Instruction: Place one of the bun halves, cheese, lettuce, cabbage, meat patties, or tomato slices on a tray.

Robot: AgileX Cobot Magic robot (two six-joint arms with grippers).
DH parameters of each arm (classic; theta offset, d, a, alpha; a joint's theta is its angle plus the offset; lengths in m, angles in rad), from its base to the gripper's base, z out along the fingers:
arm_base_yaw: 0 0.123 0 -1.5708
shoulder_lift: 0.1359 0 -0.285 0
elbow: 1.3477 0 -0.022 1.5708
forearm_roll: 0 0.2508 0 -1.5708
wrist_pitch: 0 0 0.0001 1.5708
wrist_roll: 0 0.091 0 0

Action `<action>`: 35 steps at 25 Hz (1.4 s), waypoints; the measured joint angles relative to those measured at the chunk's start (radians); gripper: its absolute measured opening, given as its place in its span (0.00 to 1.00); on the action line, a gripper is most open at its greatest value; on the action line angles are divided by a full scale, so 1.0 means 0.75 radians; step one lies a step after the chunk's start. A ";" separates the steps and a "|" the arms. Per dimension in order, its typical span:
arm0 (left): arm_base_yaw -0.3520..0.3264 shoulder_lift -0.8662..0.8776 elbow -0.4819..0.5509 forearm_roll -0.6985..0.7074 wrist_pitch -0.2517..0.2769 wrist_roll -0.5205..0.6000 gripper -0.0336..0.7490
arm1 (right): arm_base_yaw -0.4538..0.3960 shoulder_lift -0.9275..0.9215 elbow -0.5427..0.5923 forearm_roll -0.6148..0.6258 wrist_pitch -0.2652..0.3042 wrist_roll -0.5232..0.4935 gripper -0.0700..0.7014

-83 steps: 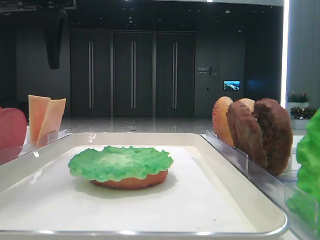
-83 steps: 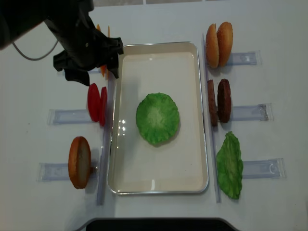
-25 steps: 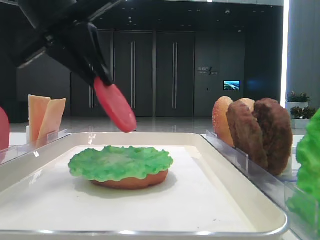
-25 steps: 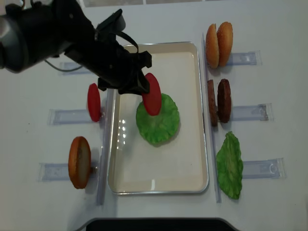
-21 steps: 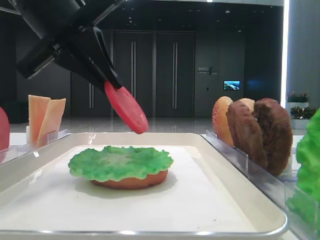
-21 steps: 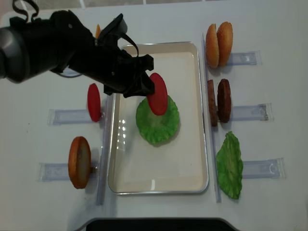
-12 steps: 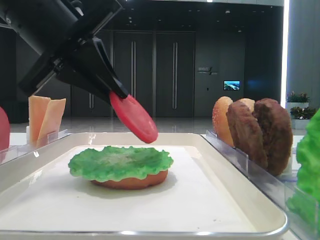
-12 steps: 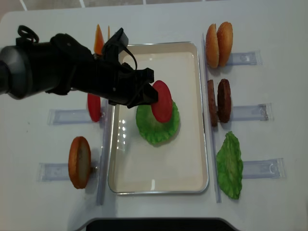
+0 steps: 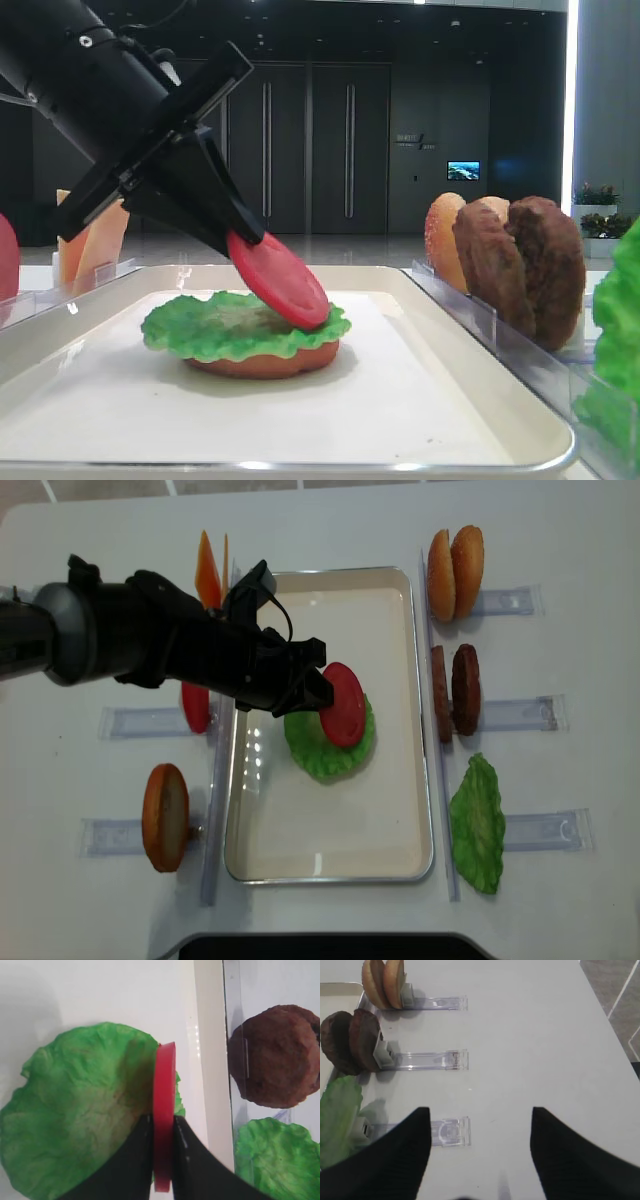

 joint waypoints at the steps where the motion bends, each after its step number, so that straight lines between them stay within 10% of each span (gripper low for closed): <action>1: 0.000 0.000 0.000 0.000 0.000 0.005 0.12 | 0.000 0.000 0.000 0.000 0.000 0.000 0.63; 6: 0.000 0.000 0.000 0.030 0.017 0.009 0.18 | 0.000 0.000 0.000 0.000 0.000 0.000 0.63; 15: 0.055 0.000 0.000 0.284 0.119 -0.185 0.66 | 0.000 0.000 0.000 0.000 0.000 0.000 0.63; 24: 0.119 -0.158 -0.136 0.930 0.282 -0.751 0.68 | 0.000 0.000 0.000 0.000 0.000 0.000 0.63; 35: 0.078 -0.203 -0.578 1.753 0.759 -1.321 0.59 | 0.000 0.000 0.000 0.000 0.000 0.000 0.63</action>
